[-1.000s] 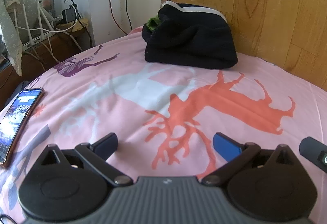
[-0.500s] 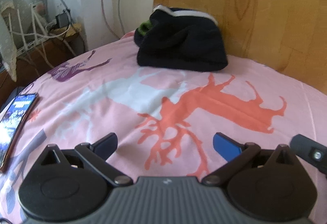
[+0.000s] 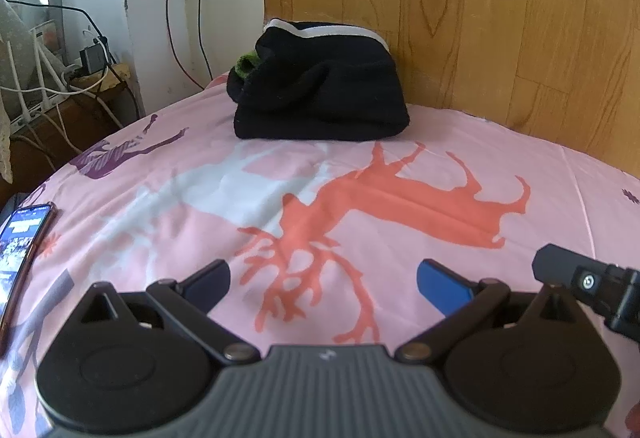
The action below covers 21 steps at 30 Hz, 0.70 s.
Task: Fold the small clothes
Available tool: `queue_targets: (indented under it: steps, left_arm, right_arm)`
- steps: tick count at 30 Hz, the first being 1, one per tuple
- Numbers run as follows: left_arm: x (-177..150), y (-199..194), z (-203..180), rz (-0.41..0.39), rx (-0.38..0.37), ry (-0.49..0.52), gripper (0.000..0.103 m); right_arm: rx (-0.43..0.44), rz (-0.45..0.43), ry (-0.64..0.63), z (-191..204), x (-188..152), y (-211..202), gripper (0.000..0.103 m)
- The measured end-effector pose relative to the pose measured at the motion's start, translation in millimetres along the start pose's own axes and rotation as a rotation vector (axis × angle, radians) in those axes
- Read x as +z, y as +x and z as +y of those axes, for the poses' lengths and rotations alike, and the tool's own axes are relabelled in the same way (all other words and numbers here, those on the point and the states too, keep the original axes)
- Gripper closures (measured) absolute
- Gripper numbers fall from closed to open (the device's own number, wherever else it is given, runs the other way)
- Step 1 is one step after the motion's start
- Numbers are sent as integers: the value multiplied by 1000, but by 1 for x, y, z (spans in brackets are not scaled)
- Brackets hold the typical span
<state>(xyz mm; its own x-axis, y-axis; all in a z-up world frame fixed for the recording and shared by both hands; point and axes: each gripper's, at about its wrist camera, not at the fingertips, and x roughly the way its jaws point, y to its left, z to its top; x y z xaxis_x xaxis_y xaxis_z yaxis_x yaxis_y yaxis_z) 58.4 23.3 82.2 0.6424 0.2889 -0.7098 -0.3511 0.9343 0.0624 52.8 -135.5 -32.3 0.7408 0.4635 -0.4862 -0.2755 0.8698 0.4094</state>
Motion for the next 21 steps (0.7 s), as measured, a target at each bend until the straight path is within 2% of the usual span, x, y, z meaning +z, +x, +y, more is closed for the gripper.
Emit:
queue_targets:
  steps: [21]
  left_arm:
    - [0,7,8,47,37,-57,0]
  right_arm:
    - [0,0,0,0,0,0,10]
